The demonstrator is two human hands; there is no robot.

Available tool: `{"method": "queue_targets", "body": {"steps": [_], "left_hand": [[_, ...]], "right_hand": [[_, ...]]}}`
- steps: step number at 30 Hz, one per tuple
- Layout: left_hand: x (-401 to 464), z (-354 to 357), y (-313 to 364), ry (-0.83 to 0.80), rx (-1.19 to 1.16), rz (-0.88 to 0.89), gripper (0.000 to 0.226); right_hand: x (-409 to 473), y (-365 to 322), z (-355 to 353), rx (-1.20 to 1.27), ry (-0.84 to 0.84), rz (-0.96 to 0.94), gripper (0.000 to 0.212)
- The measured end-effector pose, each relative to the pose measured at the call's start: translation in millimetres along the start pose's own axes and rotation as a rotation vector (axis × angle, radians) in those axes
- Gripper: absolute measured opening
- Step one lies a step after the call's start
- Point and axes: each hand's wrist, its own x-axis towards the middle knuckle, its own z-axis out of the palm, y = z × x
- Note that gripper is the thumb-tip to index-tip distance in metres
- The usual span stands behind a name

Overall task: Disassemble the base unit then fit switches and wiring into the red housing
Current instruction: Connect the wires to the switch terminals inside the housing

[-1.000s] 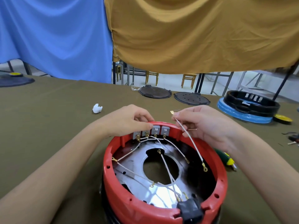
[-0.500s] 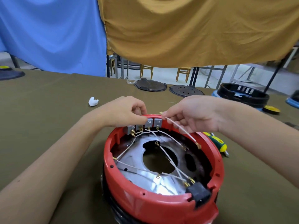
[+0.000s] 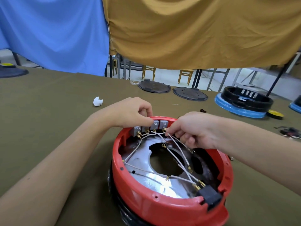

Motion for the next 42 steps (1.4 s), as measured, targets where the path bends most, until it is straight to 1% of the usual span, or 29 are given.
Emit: {"method": "queue_targets", "body": {"steps": [6,15,24,30,36,42], "left_hand": [[0,0,1,-0.002,-0.010,0.004,0.005],[-1,1,0,-0.008,-0.010,0.005,0.006],[0,1,0,-0.007,-0.010,0.008,0.007],[1,1,-1,-0.003,-0.010,0.011,0.008],[0,1,-2,-0.009,-0.029,0.024,0.008],[0,0,-2,-0.035,-0.070,0.047,0.007]], "right_hand": [[3,2,1,0.006,0.009,-0.008,0.028],[4,2,2,0.033,0.001,-0.013,0.022],[9,4,5,0.054,0.035,-0.024,0.018],[10,6,10,0.076,0.078,-0.059,0.010],[10,9,15,0.112,0.141,-0.092,0.014],[13,12,20,0.133,0.232,-0.112,0.012]]}}
